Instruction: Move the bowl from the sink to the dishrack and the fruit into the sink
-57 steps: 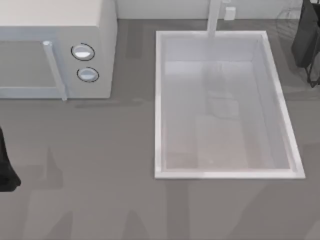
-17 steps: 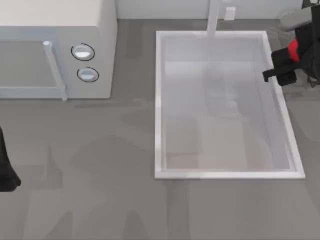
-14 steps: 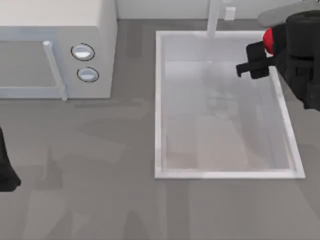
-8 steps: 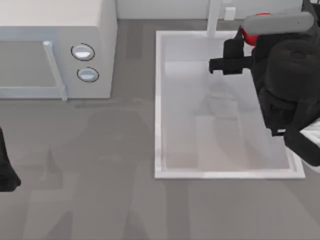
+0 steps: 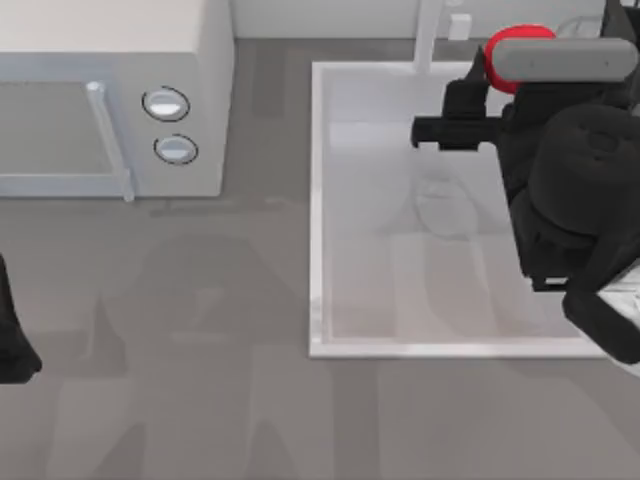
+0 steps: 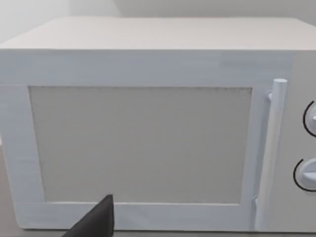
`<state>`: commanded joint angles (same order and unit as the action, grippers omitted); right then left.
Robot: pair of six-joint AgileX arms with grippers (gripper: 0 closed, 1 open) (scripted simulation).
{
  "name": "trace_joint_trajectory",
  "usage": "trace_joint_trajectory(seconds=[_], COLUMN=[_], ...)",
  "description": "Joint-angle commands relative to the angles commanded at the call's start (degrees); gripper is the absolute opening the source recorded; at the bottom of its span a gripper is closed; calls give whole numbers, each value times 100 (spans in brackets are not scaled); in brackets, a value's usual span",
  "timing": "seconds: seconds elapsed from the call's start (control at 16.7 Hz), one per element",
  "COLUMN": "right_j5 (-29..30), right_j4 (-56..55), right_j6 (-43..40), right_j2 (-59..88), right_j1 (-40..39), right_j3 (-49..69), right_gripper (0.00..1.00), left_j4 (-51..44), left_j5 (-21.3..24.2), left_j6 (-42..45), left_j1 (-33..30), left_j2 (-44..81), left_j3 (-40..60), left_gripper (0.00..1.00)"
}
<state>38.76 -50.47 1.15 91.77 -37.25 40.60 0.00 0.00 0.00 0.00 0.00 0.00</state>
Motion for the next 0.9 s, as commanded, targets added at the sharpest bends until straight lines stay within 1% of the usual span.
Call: trace_joint_trajectory(seconds=[0.18,0.3,0.6,0.9], right_j5=[0,40,125,81], right_j4=[-66,-389,-1889,-3486], right_j6=[7,8,-14,-45], right_j2=[98,368,1651,3049], right_j1=[31,44,51,13], right_j3=[24,18,-163,-479], right_gripper=[0,0,0,0], left_j4=[0,0,0,0], left_j5=[0,0,0,0], left_j6=[0,0,0,0], left_j1=[0,0,0,0], left_j2=[0,0,0,0], left_j3=[0,0,0,0], left_gripper=[100,100,100,100])
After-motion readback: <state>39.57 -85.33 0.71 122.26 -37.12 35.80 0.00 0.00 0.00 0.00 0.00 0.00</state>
